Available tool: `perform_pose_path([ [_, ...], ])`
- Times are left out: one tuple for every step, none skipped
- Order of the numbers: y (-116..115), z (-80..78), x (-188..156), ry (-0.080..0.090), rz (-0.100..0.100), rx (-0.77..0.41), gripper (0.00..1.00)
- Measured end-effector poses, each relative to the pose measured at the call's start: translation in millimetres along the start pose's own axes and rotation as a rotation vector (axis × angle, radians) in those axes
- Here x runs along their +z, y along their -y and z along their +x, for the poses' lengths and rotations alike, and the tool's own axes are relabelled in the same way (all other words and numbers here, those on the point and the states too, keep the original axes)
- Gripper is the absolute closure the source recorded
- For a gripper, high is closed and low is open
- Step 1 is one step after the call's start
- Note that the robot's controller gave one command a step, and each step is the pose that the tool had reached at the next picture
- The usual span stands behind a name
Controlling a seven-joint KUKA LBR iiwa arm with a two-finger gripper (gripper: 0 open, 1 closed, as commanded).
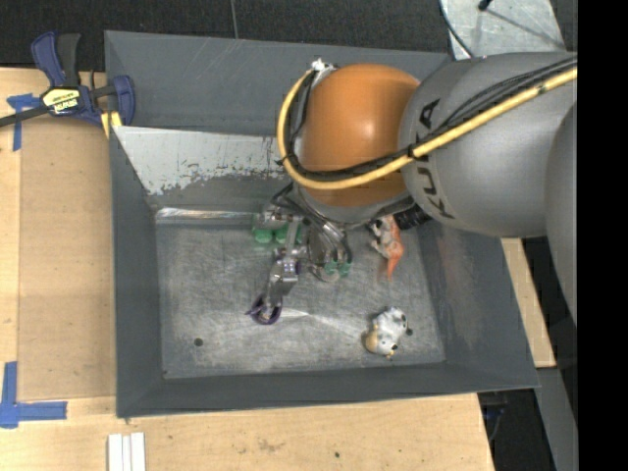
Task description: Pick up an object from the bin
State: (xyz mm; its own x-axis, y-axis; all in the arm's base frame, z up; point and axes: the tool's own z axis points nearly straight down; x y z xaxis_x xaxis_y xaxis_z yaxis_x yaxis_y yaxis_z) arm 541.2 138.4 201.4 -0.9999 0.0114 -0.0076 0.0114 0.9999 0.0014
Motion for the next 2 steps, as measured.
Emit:
perform_pose_path([
  [34.6, 1.3, 61.2, 0.0, -0.002, -0.277, 0.0],
  [46.0, -9.4, 93.0, -0.007, 0.004, -0.481, 0.0],
])
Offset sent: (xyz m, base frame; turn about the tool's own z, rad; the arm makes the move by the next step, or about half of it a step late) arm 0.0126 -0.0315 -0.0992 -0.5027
